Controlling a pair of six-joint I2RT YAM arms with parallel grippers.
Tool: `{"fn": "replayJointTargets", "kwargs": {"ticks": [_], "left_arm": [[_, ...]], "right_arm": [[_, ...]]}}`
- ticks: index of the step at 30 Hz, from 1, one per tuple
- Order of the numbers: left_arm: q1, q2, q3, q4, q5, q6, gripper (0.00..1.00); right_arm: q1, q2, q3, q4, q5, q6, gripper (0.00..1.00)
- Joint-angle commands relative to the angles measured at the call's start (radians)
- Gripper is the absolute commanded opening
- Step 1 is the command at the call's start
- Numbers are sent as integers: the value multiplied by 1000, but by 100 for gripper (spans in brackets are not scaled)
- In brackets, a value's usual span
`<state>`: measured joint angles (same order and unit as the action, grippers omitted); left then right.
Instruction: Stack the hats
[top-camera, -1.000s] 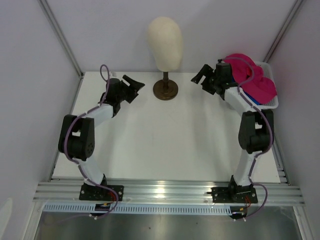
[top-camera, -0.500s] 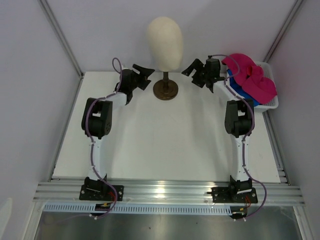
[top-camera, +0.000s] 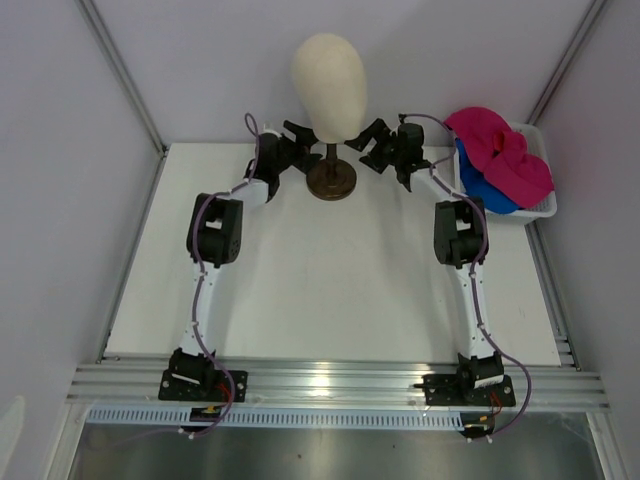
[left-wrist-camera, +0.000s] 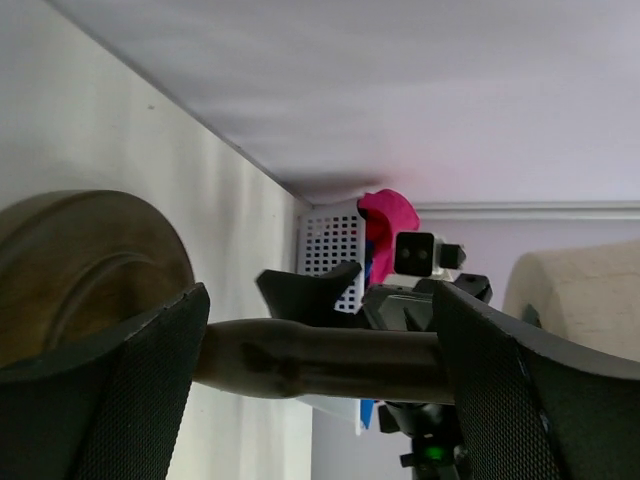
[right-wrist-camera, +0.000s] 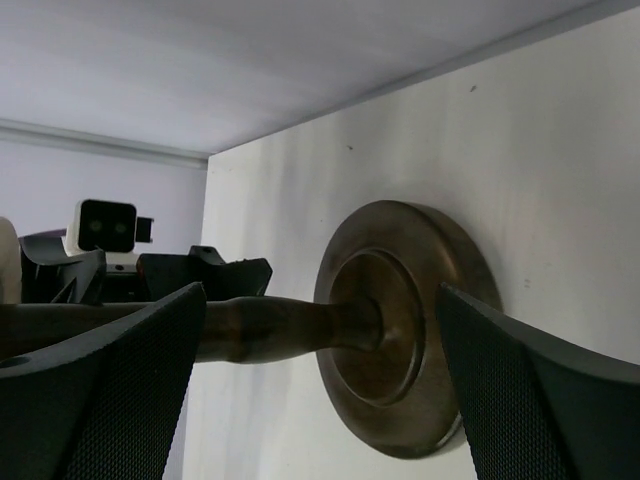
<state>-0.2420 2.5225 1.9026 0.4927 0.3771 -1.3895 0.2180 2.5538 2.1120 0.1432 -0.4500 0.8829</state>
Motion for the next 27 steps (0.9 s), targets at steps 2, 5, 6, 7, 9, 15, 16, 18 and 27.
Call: {"fn": "replayJointTargets", "kwargs": {"ticks": [2, 5, 6, 7, 9, 15, 16, 18, 27], "left_arm": [[-13, 36, 64, 29, 52, -22, 94], [-23, 36, 66, 18, 77, -6, 94], [-26, 32, 62, 3, 82, 13, 93], [-32, 27, 62, -2, 91, 24, 93], [-36, 16, 53, -12, 98, 43, 93], [-43, -33, -13, 9, 128, 72, 91], [-46, -39, -23, 6, 134, 81, 91], [-52, -63, -43, -12, 146, 99, 91], [-69, -254, -382, 81, 118, 101, 91]], "right_arm": [[32, 39, 74, 111, -58, 42, 100], [44, 43, 72, 137, -72, 51, 99], [50, 45, 72, 144, -75, 54, 99], [55, 45, 71, 151, -85, 56, 100], [64, 43, 72, 168, -98, 57, 100], [92, 5, 7, 205, -108, 67, 99], [99, -15, -33, 216, -107, 80, 100], [107, -33, -67, 229, -104, 87, 99], [142, -248, -446, 397, -41, 146, 100]]}}
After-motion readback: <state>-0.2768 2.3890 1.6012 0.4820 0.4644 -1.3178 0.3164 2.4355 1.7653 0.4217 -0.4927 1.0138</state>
